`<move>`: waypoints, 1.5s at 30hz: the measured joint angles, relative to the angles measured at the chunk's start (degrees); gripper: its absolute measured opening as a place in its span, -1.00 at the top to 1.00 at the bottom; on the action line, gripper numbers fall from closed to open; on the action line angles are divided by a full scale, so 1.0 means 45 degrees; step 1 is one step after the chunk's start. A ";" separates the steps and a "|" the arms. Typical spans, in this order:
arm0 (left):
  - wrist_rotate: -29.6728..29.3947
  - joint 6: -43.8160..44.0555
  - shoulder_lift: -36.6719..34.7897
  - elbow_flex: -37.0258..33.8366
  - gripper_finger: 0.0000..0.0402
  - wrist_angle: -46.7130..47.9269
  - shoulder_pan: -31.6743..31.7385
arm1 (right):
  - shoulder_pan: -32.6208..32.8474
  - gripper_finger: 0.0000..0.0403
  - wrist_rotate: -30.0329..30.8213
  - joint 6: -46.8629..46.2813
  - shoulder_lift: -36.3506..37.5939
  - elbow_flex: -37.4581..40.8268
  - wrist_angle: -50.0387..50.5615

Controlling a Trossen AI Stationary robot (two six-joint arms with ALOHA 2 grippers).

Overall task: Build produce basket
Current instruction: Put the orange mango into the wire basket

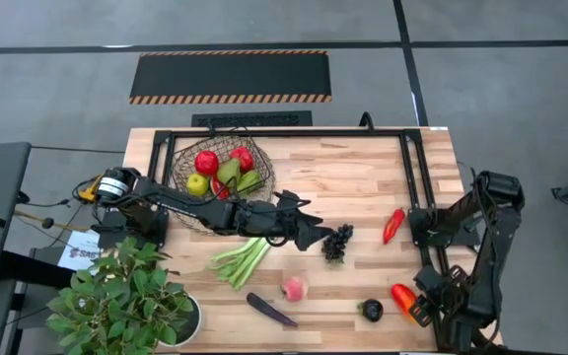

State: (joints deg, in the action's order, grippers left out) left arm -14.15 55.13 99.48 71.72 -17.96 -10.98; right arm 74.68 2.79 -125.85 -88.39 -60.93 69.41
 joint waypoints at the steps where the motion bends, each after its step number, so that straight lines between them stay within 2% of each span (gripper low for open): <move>1: -0.0011 0.0003 0.0000 0.0000 -0.69 0.0000 0.0000 | 0.0034 -0.27 0.0005 -0.0077 -0.0171 0.0007 -0.0042; 16: -0.0336 0.1208 0.0000 0.0000 -0.69 0.0003 0.0034 | 0.0183 -0.27 0.0039 -0.0921 -0.0605 0.0472 -0.0472; 26: -0.0108 0.1235 0.0000 0.0000 -0.69 0.0005 0.0044 | -0.0156 -0.27 -0.0232 -0.0368 -0.0503 0.1093 -0.1106; 30: -0.0108 0.0724 0.0000 0.0000 -0.69 -0.0248 0.0045 | -0.0430 -0.27 -0.0282 0.0097 -0.0493 0.0729 -0.1704; 34: 0.0213 -0.0325 -0.0005 -0.0009 -0.69 -0.1215 0.0124 | -0.0759 -0.27 -0.0564 0.0164 -0.0494 0.0145 -0.1125; 40: 0.3087 -0.1752 -0.0010 -0.0015 -0.69 -0.5230 0.0184 | -0.1524 -0.27 -0.0667 0.0070 0.0027 -0.1039 -0.0470; 45: 0.6393 -0.2141 -0.0055 -0.0010 -0.69 -0.9861 0.0351 | -0.2136 -0.27 -0.0478 0.0127 0.0244 -0.1768 -0.1946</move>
State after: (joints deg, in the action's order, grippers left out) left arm 14.62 45.50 99.23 71.68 -62.33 -9.40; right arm 65.07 0.64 -125.27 -87.29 -68.88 60.65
